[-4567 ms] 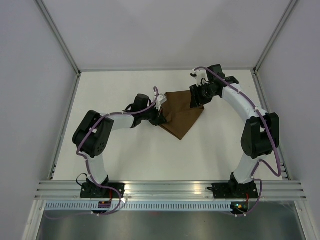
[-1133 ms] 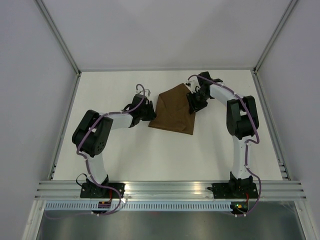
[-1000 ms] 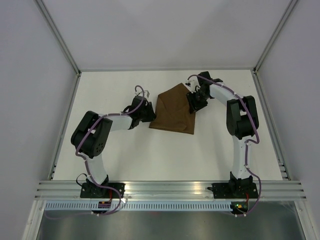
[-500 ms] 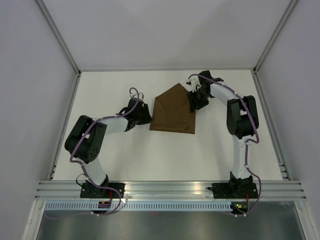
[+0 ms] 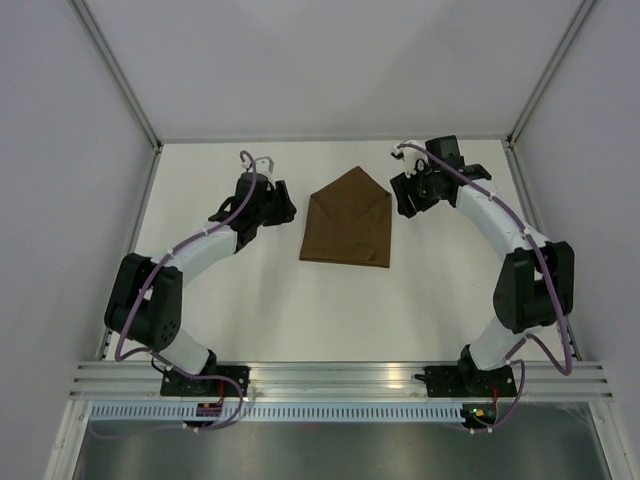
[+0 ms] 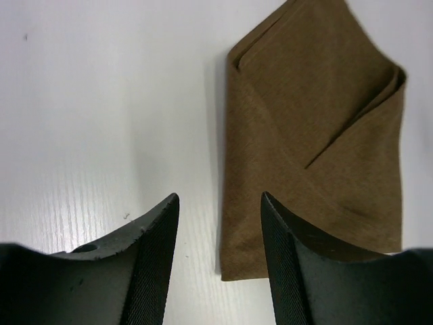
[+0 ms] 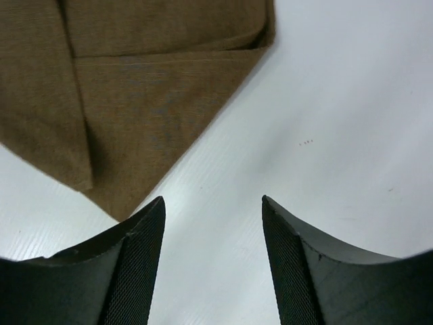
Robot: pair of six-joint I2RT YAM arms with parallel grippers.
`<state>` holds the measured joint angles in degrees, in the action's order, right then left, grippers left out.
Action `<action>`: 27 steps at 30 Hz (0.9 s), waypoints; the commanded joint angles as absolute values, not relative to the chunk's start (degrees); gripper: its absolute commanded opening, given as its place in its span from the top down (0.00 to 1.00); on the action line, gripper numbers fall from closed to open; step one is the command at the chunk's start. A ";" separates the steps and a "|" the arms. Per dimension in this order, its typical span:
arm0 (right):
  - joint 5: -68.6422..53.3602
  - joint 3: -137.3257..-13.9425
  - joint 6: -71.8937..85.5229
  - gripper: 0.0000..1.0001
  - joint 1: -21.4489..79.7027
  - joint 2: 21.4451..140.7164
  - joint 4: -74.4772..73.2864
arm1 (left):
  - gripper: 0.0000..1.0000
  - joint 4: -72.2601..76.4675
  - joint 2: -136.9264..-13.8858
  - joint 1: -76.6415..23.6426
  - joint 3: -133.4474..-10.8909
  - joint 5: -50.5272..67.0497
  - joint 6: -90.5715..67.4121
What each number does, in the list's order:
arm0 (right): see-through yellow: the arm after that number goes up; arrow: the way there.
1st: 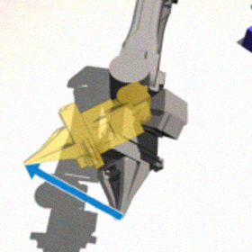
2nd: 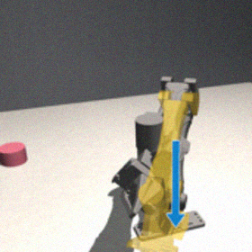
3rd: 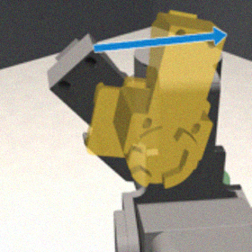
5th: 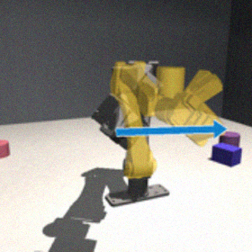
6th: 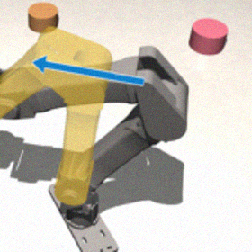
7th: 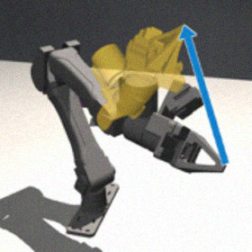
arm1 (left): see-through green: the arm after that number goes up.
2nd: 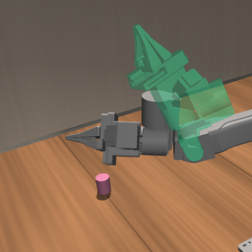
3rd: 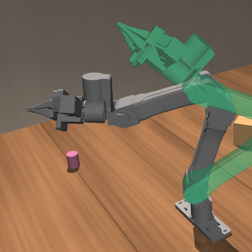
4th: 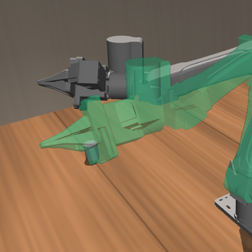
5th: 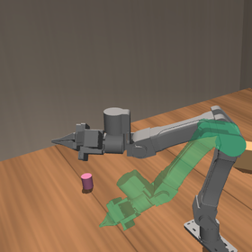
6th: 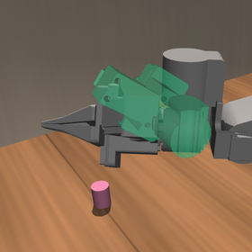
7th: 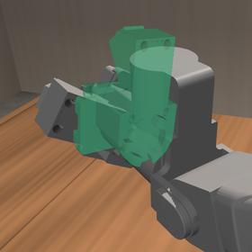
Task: Fold the napkin, place the utensils inside, and roll it up
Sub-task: Roll the napkin with the utensil
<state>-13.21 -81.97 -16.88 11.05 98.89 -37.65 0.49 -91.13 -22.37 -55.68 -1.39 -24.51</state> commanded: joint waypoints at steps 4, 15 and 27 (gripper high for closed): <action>-13.80 -71.03 -27.41 0.34 19.41 89.04 -29.80 | 0.41 -1.58 -82.11 -22.32 -61.43 -0.79 -22.59; -6.15 -60.03 -39.45 0.28 37.70 92.27 -17.32 | 0.36 -9.04 -66.45 -21.71 -63.27 -3.34 -20.75; -4.66 -63.37 -44.73 0.30 39.81 103.08 -14.60 | 0.35 -10.37 -65.74 -21.27 -65.30 -2.37 -17.75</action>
<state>-5.23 -60.93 -41.98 39.86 101.27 -17.34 -9.37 -65.63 -21.56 -63.57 -2.70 -20.80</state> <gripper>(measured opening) 0.715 0.651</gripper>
